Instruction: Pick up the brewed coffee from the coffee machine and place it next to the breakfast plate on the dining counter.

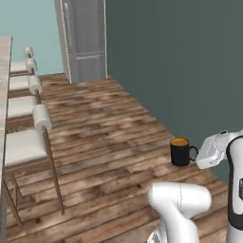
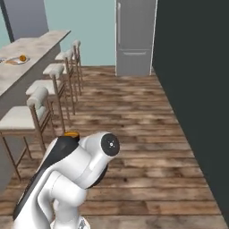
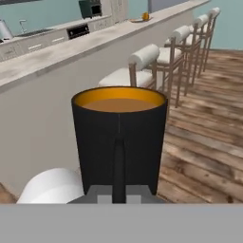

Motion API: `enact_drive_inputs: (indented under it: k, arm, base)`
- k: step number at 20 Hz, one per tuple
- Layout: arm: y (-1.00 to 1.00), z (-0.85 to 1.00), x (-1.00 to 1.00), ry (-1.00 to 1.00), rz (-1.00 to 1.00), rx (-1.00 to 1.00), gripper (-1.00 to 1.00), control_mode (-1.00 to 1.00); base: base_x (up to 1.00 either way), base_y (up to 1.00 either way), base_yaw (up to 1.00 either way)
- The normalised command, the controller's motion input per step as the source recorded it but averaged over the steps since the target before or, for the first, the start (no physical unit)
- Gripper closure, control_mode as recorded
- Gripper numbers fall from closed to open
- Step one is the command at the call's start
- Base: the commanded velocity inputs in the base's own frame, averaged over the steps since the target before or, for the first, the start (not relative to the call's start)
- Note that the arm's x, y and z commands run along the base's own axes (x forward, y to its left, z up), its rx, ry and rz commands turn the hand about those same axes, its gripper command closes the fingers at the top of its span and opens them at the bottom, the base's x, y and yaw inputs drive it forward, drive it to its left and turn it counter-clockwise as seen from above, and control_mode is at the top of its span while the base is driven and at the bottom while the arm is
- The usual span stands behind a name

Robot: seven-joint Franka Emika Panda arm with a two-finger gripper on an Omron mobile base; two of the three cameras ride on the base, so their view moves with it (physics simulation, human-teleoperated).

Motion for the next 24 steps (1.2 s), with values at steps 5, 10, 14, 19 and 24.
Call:
enact_drive_inputs:
  k: [5,10,14,19,24]
  arm:
    - [0.00,0.00,0.00,0.00,0.00,0.00,1.00,1.00]
    - [0.00,0.00,0.00,0.00,0.00,0.00,1.00,1.00]
    - [0.00,0.00,0.00,0.00,0.00,0.00,1.00,1.00]
    - [0.00,0.00,0.00,0.00,0.00,0.00,1.00,1.00]
    - [0.00,0.00,0.00,0.00,0.00,0.00,1.00,1.00]
  base:
    - [1.00,-0.02,0.48]
    - [1.00,-0.24,0.46]
    - [1.00,-0.61,0.42]
    - [1.00,-0.71,0.40]
    - [1.00,-0.66,0.41]
